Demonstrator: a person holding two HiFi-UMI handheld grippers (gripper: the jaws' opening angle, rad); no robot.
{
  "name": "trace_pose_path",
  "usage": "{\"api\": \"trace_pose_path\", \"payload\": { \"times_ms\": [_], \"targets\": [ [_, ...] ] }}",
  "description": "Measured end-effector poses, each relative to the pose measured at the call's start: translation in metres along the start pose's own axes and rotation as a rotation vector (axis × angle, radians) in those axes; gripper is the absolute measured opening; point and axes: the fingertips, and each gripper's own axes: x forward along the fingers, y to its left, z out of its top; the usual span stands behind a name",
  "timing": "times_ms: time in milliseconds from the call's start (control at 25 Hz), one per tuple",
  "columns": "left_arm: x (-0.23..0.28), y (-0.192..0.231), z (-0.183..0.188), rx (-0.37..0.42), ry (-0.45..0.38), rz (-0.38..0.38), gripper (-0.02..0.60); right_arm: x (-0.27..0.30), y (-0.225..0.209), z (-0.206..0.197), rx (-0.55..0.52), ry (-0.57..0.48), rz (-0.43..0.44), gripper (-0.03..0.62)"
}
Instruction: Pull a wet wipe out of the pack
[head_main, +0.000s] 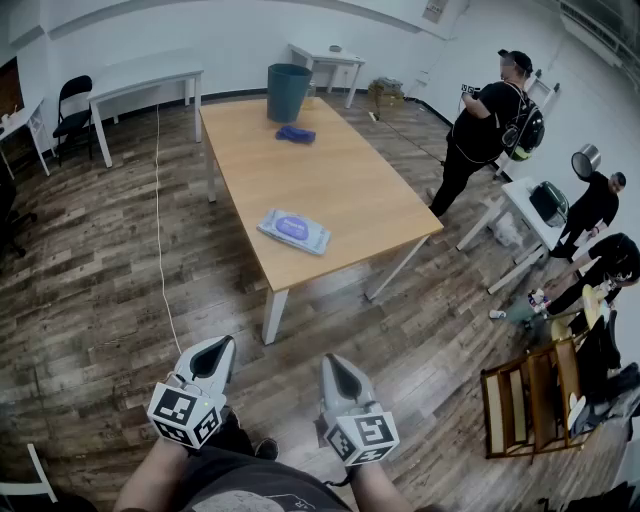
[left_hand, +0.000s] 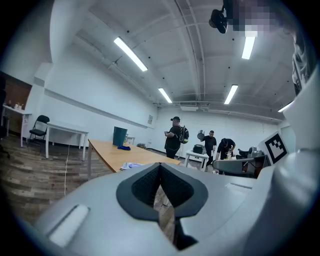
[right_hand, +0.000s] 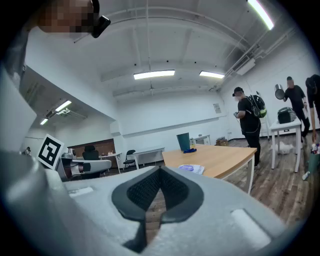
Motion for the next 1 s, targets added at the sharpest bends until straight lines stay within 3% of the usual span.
{"api": "trace_pose_path", "payload": {
  "times_ms": [400,600,1000],
  "targets": [
    [0.023,0.000,0.020,0.097,-0.021,0.012,0.018,0.031,-0.015,0.011,-0.052,-0.009,0.008,-0.011],
    [0.032,-0.009,0.035,0.107,-0.041,0.001,0.018,0.047,-0.018,0.033,-0.108,-0.048,0.003,-0.011],
    [0.042,-0.006,0.027,0.115,-0.027,-0.032,0.018,0.057,-0.024,0.018,-0.036,-0.052,-0.029,-0.011]
  ]
}}
